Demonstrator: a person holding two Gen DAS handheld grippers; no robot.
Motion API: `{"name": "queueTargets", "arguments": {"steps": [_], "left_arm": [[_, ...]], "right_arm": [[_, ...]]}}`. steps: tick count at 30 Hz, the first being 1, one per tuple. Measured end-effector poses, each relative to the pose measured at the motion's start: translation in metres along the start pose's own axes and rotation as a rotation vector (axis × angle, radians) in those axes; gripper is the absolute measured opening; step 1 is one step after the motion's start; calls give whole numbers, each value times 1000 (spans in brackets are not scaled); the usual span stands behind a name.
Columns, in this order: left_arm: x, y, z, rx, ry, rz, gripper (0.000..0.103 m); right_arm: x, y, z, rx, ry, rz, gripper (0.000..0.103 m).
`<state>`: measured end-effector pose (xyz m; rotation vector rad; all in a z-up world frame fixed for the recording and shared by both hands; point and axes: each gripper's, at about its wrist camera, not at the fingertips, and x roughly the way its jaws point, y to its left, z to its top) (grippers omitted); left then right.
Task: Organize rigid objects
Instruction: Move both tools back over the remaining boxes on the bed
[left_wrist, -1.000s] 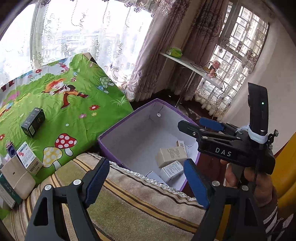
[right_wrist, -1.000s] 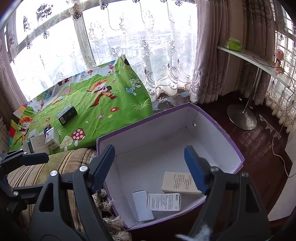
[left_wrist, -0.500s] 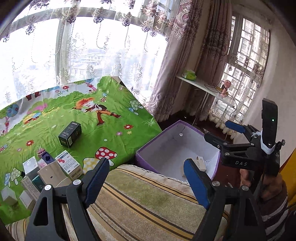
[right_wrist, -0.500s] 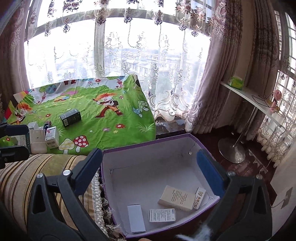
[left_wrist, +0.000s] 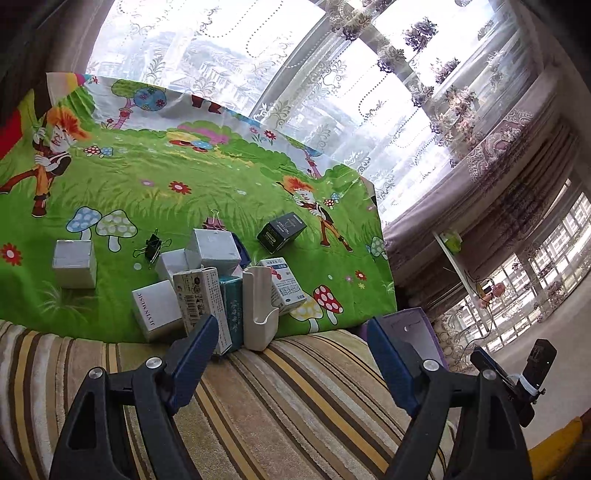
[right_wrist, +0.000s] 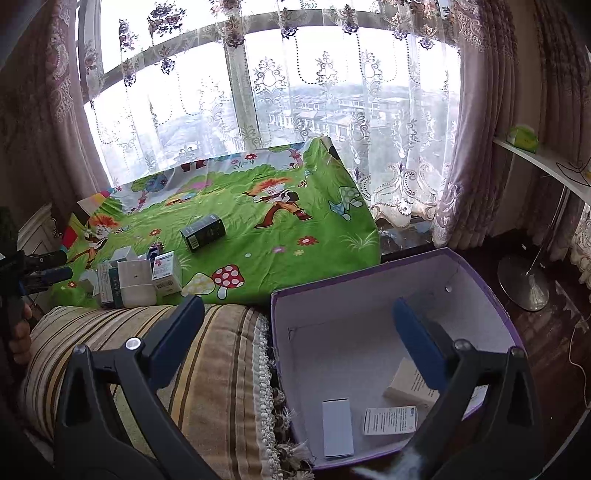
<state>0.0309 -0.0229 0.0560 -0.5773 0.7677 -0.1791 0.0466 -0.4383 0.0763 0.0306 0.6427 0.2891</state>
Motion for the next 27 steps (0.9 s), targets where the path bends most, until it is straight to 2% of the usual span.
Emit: {"name": "queueTargets", "arguments": {"steps": [10,21,27], "left_arm": [[19,58,24,-148,52,-10,71],[47,76,39,-151,113,-27,71],[53,76,38,-133,130,-40,71]], "right_arm": [[19,19,3,-6,68,82,102],[43,44,13,11,161,240,103],[70,73,16,-22,263,354,103]]}}
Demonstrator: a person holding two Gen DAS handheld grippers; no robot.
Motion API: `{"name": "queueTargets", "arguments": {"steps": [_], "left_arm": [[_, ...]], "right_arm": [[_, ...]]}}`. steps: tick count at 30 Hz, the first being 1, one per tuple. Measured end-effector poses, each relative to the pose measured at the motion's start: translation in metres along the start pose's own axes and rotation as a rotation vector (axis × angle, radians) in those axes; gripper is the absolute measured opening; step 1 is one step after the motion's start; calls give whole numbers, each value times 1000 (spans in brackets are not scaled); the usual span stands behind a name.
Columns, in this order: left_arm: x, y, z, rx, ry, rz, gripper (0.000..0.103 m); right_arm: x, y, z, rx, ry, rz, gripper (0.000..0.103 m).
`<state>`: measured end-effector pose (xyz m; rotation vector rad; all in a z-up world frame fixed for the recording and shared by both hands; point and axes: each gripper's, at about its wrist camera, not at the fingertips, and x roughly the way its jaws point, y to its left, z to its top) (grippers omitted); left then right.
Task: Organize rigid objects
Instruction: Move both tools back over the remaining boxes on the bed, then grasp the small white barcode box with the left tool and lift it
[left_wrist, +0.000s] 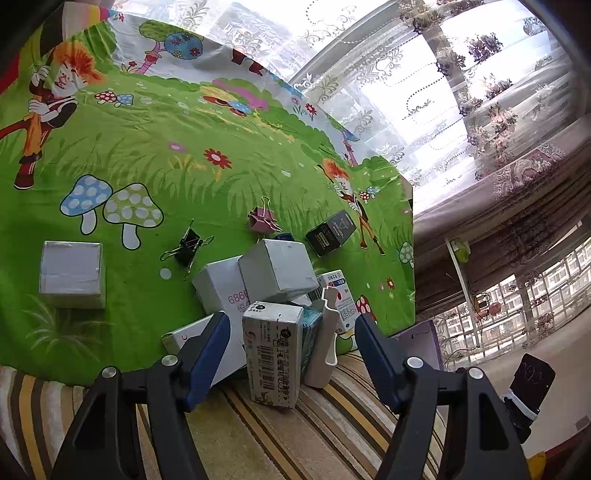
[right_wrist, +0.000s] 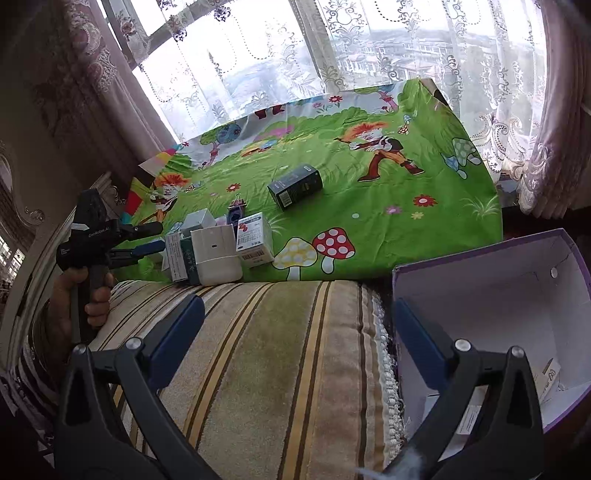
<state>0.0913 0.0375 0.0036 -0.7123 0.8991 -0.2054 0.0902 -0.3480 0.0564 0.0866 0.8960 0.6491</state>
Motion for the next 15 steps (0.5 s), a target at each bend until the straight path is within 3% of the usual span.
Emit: {"name": "queueTargets", "arguments": {"steps": [7,15], "left_arm": [[9,0,1,12,27,-8,70],[18,3,-1,10,58,-19,57]], "right_arm": [[50,27,9,-69,154,90,102],[91,46,24,-126,247,135,103]]}}
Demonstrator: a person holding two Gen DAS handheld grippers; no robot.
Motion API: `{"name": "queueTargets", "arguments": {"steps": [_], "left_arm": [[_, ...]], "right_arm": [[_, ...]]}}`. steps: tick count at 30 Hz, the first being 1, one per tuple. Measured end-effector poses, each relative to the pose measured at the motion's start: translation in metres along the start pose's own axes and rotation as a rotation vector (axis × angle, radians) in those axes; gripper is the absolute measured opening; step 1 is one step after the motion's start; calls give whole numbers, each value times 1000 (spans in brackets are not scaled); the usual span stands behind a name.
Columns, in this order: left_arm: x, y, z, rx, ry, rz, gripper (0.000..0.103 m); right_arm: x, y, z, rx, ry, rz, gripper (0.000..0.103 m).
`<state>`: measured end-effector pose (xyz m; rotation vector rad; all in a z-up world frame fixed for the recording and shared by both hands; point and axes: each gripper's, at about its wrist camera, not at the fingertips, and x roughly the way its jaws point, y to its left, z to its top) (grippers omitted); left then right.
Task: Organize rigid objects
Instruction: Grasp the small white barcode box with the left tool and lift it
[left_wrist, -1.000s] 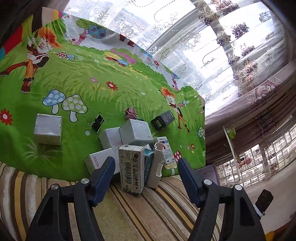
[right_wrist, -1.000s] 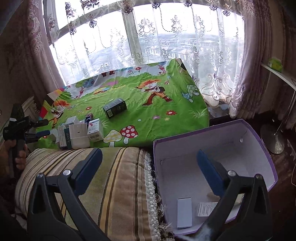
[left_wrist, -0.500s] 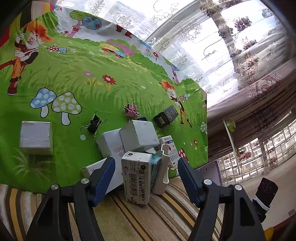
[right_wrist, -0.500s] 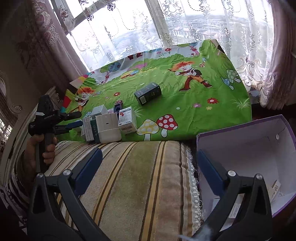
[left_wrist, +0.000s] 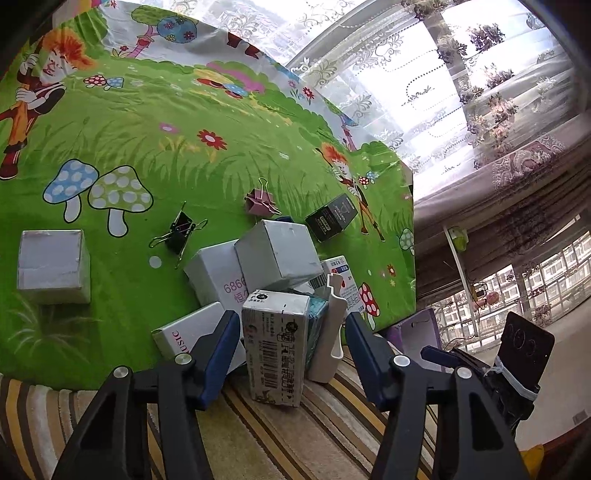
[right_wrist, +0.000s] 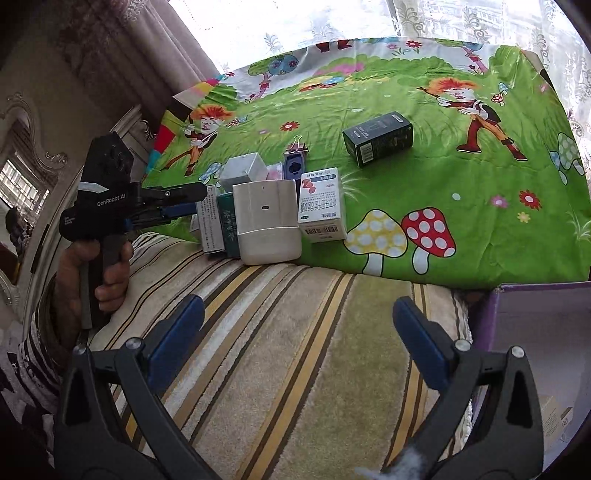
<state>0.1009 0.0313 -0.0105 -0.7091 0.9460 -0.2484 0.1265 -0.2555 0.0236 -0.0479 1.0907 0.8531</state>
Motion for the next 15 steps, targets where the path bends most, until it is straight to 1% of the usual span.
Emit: {"name": "queueTargets", "arguments": {"steps": [5,8,15], "left_arm": [[4,0,-1,7,15,-6,45],[4,1,-2,5,19,-14,39],[3,1,-5,7,11,-24,39]], "right_arm": [[29,6,15,-16,63,32,103],[43,9,23,-19,94,52,102],[73,15,39,-27,142,66,102]]}}
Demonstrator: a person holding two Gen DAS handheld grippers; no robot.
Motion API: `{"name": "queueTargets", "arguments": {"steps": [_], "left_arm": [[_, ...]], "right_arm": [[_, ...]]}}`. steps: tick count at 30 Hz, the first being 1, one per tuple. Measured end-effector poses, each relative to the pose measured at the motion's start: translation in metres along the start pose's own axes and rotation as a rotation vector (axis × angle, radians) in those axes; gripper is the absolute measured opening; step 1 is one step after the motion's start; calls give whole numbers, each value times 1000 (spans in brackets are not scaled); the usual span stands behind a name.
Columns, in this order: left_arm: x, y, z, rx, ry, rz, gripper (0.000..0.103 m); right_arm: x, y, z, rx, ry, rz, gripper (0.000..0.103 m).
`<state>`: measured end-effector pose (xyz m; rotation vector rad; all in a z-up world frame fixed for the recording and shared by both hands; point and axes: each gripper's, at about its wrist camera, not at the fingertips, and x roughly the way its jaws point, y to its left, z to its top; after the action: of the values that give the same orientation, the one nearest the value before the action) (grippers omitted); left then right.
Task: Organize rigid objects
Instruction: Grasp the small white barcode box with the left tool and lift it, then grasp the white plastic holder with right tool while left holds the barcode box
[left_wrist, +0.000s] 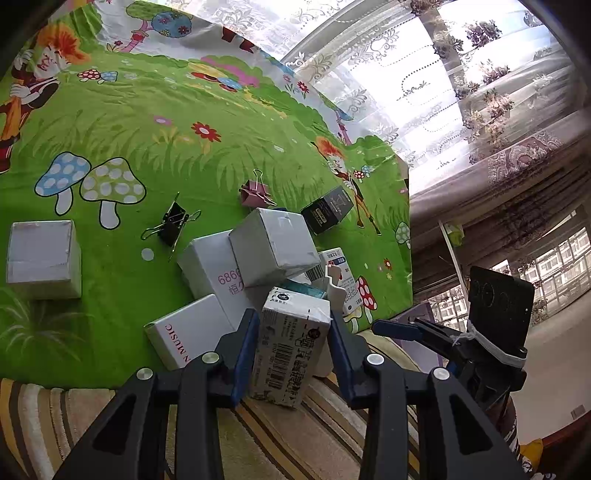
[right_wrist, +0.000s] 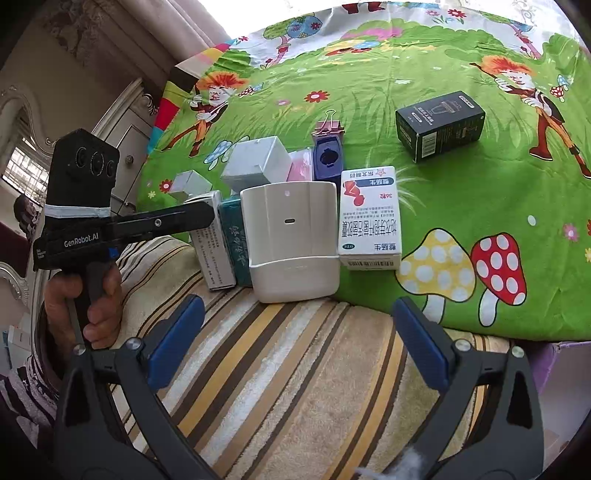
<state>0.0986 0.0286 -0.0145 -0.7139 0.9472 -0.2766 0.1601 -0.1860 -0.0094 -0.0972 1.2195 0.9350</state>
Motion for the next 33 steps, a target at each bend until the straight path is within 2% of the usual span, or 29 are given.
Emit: {"name": "queueTargets", "arguments": {"steps": [14,21,25,29,33], "left_arm": [[-7,1,-4,0,-27,-17,38],[-21,-4,-7,13,-89,-19,36],[-26,-3,-9,0,-108,-39,35],[-28,-2,-10,-6,-115,-44,35],[-30,-2,-12,-7,-121,-48,35]], "right_arm": [[40,6,21,-48,110,-43,102],[52,8,26,-45,132,-28,102],[54,3,24,-27,141,-17,83],[52,4,22,-22,138,-2,70],[49,1,19,-10,133,8,68]]}}
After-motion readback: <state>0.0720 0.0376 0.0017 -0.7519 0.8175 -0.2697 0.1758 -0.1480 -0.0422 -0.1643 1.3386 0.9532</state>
